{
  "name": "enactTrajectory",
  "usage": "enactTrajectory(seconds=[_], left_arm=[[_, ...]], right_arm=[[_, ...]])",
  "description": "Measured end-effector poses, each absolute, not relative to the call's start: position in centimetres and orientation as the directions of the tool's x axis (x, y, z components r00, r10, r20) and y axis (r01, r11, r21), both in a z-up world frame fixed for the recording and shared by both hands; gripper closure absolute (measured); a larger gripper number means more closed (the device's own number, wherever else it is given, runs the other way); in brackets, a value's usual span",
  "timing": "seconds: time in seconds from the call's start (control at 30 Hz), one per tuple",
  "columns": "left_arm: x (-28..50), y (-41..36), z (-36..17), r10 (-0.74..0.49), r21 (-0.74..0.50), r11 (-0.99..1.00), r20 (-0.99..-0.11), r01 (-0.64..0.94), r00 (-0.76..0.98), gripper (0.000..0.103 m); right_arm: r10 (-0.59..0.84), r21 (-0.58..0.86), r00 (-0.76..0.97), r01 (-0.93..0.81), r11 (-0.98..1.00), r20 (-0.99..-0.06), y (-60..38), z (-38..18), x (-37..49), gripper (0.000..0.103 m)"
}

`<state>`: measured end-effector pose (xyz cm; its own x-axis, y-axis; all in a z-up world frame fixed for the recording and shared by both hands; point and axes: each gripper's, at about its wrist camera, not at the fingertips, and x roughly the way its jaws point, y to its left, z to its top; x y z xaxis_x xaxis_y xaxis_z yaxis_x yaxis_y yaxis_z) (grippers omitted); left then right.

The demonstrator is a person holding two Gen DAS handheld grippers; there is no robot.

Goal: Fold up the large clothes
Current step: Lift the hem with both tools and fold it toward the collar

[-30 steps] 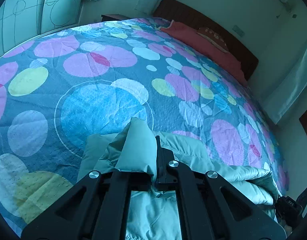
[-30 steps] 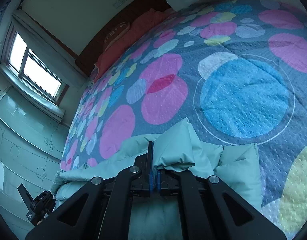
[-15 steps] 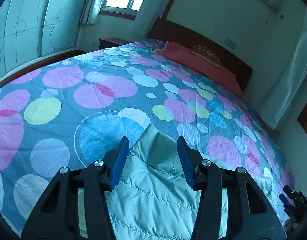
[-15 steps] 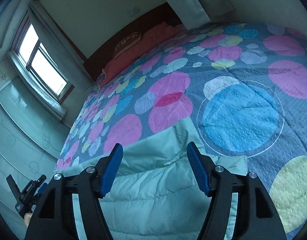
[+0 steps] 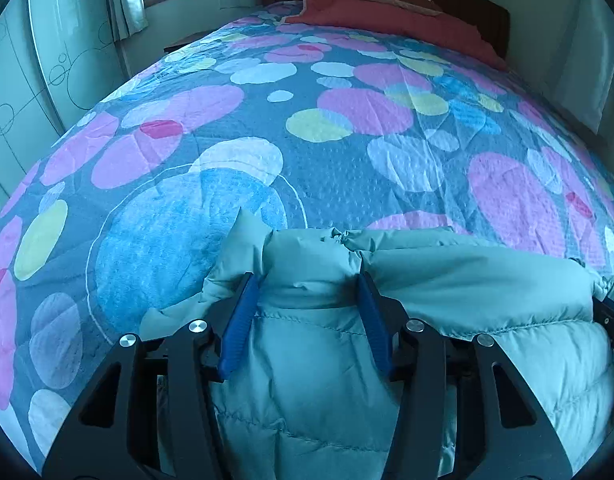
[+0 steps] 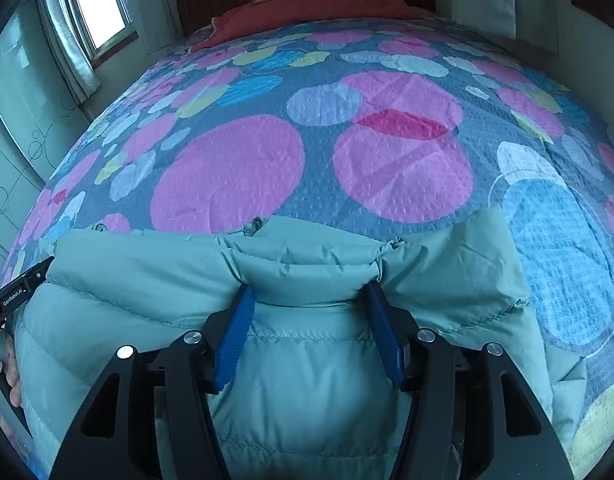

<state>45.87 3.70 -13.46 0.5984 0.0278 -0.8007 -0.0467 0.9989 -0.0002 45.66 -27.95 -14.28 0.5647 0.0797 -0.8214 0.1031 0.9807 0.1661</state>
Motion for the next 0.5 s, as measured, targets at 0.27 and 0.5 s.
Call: enactTrajectory(seconds=[0.27, 0.5], left_arm=[[42.0, 3.2, -9.8, -0.098, -0.094, 0.995, -0.729, 0.042, 0.677, 0.052], [42.8, 1.1, -13.5, -0.078, -0.032, 0.996, -0.8, 0.087, 0.595, 0.051]], right_arm=[[0.02, 0.145, 0.598, 0.161, 0.976, -0.801, -30.3, -12.1, 43.1, 0.046], [-0.064, 0.107, 0.562, 0.265, 0.958, -0.824, -34.1, -15.0, 42.1, 0.045]])
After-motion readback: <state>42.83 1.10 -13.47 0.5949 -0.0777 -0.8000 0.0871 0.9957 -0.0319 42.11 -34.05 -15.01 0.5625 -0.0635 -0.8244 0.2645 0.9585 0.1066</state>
